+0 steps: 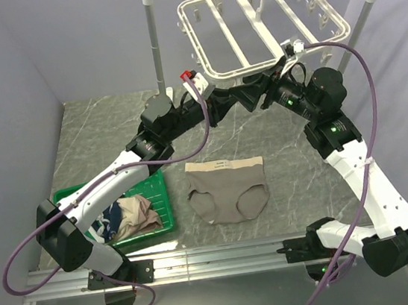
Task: Clip the underwear to the hanger
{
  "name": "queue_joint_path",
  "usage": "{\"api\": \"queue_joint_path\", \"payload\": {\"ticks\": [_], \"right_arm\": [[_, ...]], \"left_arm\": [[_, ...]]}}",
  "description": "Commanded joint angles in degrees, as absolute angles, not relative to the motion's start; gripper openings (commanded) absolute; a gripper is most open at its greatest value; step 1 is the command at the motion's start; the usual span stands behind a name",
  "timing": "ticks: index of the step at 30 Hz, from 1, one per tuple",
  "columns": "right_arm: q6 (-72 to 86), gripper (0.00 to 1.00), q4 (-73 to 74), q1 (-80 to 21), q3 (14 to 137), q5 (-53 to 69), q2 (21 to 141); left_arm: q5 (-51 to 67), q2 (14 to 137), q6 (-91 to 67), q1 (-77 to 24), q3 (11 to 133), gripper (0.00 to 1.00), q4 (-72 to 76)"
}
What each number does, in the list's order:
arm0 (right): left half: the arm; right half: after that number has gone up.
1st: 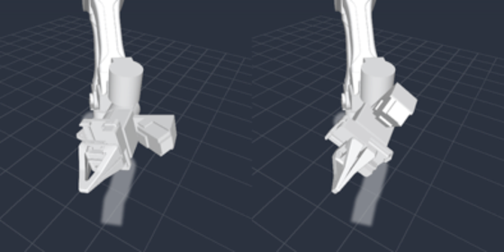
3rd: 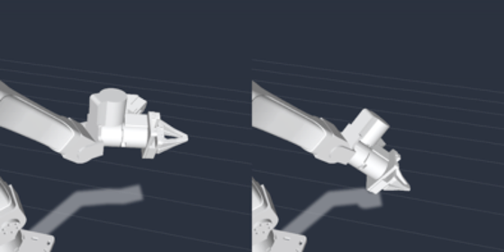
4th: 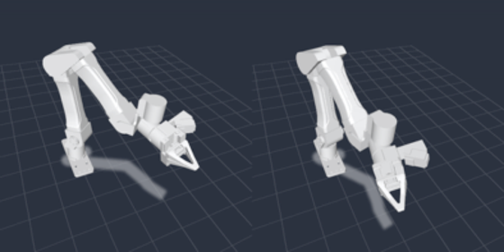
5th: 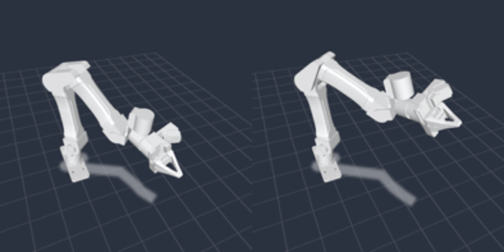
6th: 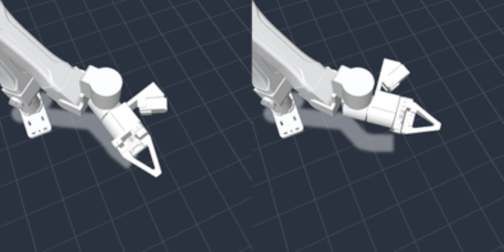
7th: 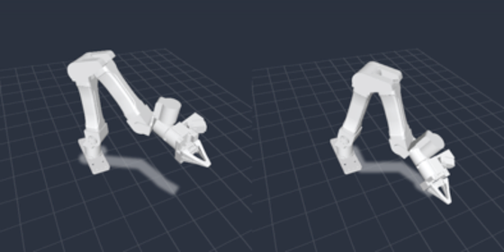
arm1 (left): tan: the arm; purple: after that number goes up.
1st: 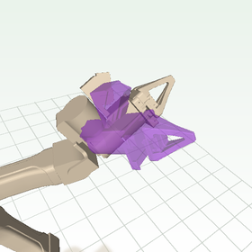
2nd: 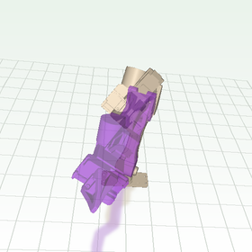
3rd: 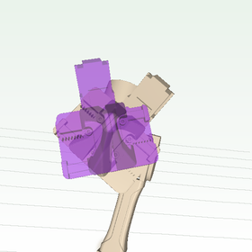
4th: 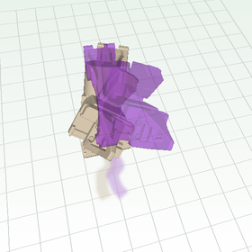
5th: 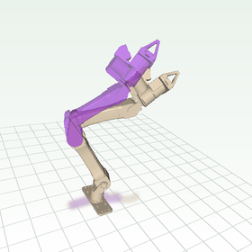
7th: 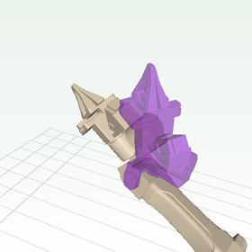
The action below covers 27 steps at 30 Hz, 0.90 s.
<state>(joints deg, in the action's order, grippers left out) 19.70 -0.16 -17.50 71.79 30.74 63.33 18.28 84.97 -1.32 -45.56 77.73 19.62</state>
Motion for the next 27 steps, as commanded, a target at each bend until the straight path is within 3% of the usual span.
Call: {"api": "queue_joint_path", "payload": {"ticks": [1, 6, 9, 13, 15, 20, 27], "right_arm": [[19.9, 0.73, -4.4, -18.2, 74.3, 32.0, 64.3], [19.1, 0.53, -3.9, -18.5, 74.9, 30.9, 64.7], [18.4, 0.29, -3.2, -18.6, 75.3, 30.2, 64.8], [17.7, 0.11, -2.5, -18.6, 75.5, 28.7, 64.6], [17.1, 0.01, -2.0, -18.6, 75.5, 28.7, 64.5], [16.4, 0.0, -1.3, -18.6, 75.5, 27.9, 64.1], [16.3, 0.0, -0.9, -18.6, 75.2, 27.2, 63.6]], "left_arm": [[23.0, 83.1, -2.6, -45.8, 80.2, 0.06, 18.5], [23.8, 83.0, -2.6, -45.7, 80.2, 0.09, 17.8], [23.6, 82.7, -3.3, -45.8, 79.7, 0.25, 17.5], [22.9, 81.6, -2.6, -45.7, 79.8, 0.5, 14.5], [22.1, 80.2, -2.8, -45.4, 79.6, 0.54, 10.6], [21.6, 74.5, -8.2, -43.2, 74.7, 0.65, -2.3], [16.5, 67.3, -21.9, -43.1, 56.7, 0.68, -15.5]]}}
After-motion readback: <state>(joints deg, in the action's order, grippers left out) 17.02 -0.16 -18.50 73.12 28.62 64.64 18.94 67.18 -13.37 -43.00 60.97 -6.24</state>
